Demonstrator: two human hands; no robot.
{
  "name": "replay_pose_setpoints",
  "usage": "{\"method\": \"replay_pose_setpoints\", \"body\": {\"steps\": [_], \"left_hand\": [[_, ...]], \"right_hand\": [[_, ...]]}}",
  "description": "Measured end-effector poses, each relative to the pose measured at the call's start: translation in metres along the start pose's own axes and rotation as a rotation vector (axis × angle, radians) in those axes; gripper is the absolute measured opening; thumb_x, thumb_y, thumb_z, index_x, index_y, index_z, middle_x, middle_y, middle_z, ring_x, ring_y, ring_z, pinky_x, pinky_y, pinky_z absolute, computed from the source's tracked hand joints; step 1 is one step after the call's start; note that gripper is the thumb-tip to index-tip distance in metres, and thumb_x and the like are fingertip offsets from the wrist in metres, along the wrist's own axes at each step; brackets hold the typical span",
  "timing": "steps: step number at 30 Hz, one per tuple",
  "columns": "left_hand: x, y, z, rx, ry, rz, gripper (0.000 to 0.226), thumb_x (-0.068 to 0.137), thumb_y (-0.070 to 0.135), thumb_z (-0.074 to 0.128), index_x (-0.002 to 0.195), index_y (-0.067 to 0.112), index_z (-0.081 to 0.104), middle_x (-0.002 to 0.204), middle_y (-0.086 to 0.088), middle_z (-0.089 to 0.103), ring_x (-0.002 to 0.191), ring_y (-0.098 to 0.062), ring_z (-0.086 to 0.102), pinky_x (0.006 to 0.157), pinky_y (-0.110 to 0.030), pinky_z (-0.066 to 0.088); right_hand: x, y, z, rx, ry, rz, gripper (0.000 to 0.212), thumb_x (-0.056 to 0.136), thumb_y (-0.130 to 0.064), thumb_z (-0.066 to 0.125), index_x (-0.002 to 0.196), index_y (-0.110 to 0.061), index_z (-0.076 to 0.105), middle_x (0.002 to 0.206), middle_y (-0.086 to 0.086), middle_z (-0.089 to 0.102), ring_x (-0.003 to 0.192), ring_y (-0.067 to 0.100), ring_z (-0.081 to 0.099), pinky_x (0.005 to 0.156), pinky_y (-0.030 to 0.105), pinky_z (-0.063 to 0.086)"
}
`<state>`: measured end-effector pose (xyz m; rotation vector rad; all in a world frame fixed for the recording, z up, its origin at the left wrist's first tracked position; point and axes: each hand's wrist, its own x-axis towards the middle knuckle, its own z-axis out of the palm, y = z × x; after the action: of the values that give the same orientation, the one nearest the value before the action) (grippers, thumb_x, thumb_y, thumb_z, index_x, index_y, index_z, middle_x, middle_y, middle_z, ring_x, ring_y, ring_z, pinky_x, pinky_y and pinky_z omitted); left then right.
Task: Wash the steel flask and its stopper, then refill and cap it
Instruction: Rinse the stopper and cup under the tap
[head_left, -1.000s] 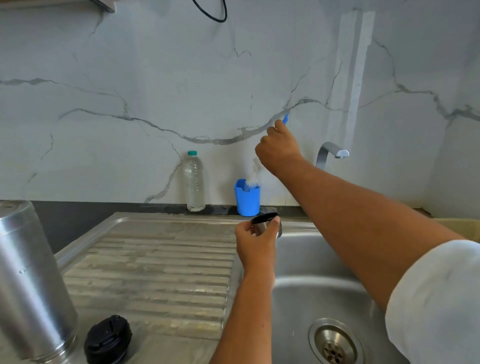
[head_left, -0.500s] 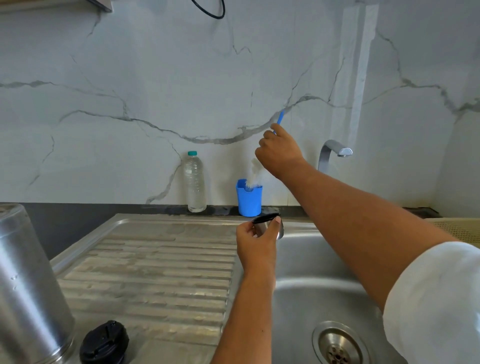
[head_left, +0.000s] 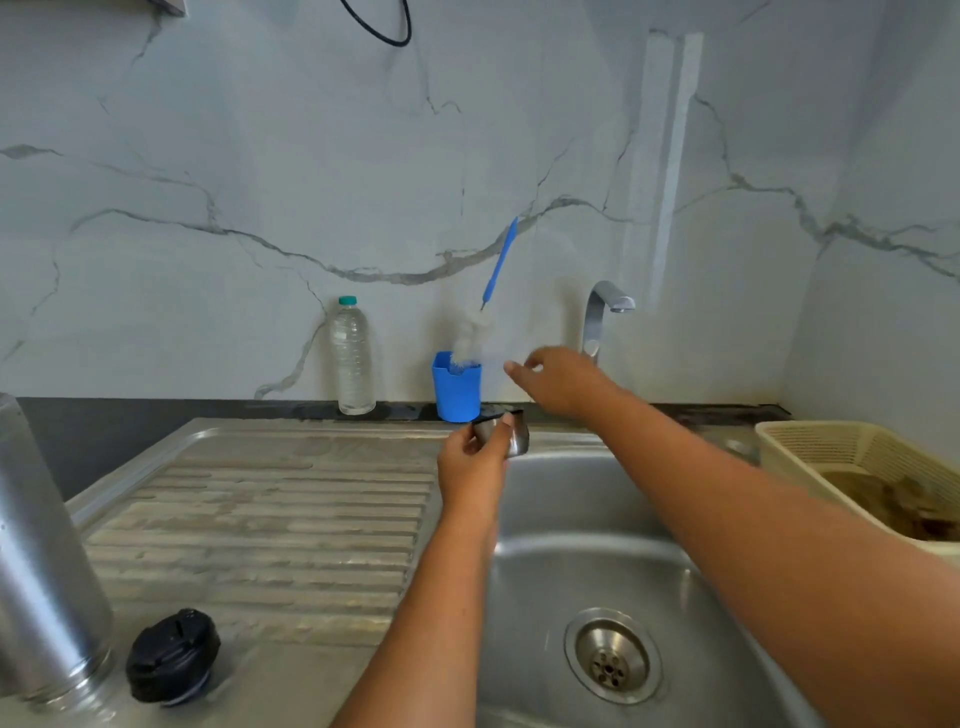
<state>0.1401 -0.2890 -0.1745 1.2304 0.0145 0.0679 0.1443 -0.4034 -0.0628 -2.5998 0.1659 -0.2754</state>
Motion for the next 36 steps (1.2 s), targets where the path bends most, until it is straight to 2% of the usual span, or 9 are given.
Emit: {"method": "replay_pose_setpoints", "body": {"steps": [4,8,13,16,20,23,28,31,36], "left_hand": [[-0.017,0.003,0.015,0.036,-0.214,-0.005,0.024,0.103,0.034,0.064,0.112,0.013,0.074,0.108,-0.009,0.078,0.107,-0.023,0.074,0.095,-0.038,0.060],[-0.033,-0.003,0.027,0.117,-0.347,-0.054,0.031,0.108,0.033,0.053,0.123,0.012,0.070,0.119,-0.012,0.075,0.113,-0.023,0.072,0.098,-0.038,0.060],[-0.041,-0.012,0.030,0.310,-0.383,-0.044,0.031,0.111,0.030,0.048,0.133,0.020,0.068,0.123,-0.003,0.074,0.116,-0.018,0.070,0.103,-0.038,0.057],[-0.035,-0.002,0.046,0.464,-0.307,0.095,0.023,0.107,0.016,0.055,0.121,0.019,0.074,0.115,-0.001,0.076,0.111,-0.017,0.070,0.103,-0.037,0.056],[-0.010,0.025,0.078,0.817,-0.295,0.395,0.015,0.099,0.016,0.070,0.110,0.017,0.079,0.108,0.001,0.078,0.103,-0.013,0.071,0.094,-0.027,0.054],[0.017,0.030,0.101,1.074,-0.401,0.509,0.020,0.103,0.019,0.064,0.117,0.018,0.077,0.117,-0.002,0.076,0.110,-0.018,0.069,0.091,-0.025,0.050],[0.067,0.013,0.119,1.560,-0.628,0.689,0.055,0.107,0.013,0.047,0.159,0.029,0.040,0.168,0.002,0.034,0.154,-0.021,0.033,0.122,-0.042,0.033],[0.083,0.011,0.124,1.839,-0.717,0.876,0.056,0.111,0.017,0.040,0.164,0.027,0.027,0.174,0.007,0.013,0.160,-0.013,0.010,0.126,-0.041,0.022],[0.093,0.017,0.124,2.126,-0.707,0.970,0.055,0.113,0.027,0.034,0.166,0.027,0.019,0.174,0.009,0.008,0.160,-0.010,0.007,0.126,-0.039,0.012]], "right_hand": [[-0.055,0.034,0.020,0.713,-0.141,0.259,0.047,0.101,-0.055,0.053,0.121,-0.014,0.066,0.121,0.012,0.070,0.111,0.028,0.067,0.095,0.041,0.058],[-0.081,0.067,0.036,1.020,-0.002,0.321,0.049,0.094,-0.043,0.072,0.135,-0.022,0.054,0.126,0.009,0.063,0.108,0.023,0.066,0.088,0.036,0.061],[-0.089,0.085,0.034,1.323,0.014,0.405,0.042,0.095,-0.038,0.072,0.125,-0.010,0.062,0.114,0.013,0.072,0.102,0.025,0.072,0.088,0.038,0.062],[-0.085,0.085,0.024,1.638,0.030,0.504,0.037,0.100,-0.040,0.064,0.117,-0.008,0.063,0.110,0.017,0.070,0.098,0.026,0.070,0.078,0.034,0.061],[-0.073,0.097,0.029,2.015,0.020,0.602,0.047,0.103,-0.045,0.056,0.127,-0.005,0.060,0.123,0.021,0.065,0.115,0.032,0.066,0.071,0.034,0.063],[-0.062,0.108,0.038,2.116,0.008,0.631,0.054,0.103,-0.045,0.057,0.131,0.002,0.058,0.127,0.026,0.062,0.109,0.036,0.067,0.065,0.036,0.065],[-0.047,0.120,0.041,2.172,-0.035,0.568,0.056,0.101,-0.045,0.058,0.131,0.003,0.058,0.125,0.026,0.065,0.115,0.036,0.066,0.080,0.041,0.064],[-0.045,0.123,0.045,2.085,-0.072,0.613,0.058,0.097,-0.053,0.060,0.126,-0.003,0.063,0.117,0.019,0.070,0.104,0.027,0.068,0.086,0.036,0.058],[-0.042,0.122,0.045,2.123,-0.057,0.594,0.059,0.095,-0.050,0.065,0.128,-0.002,0.062,0.120,0.021,0.070,0.104,0.027,0.069,0.079,0.033,0.062]]}}
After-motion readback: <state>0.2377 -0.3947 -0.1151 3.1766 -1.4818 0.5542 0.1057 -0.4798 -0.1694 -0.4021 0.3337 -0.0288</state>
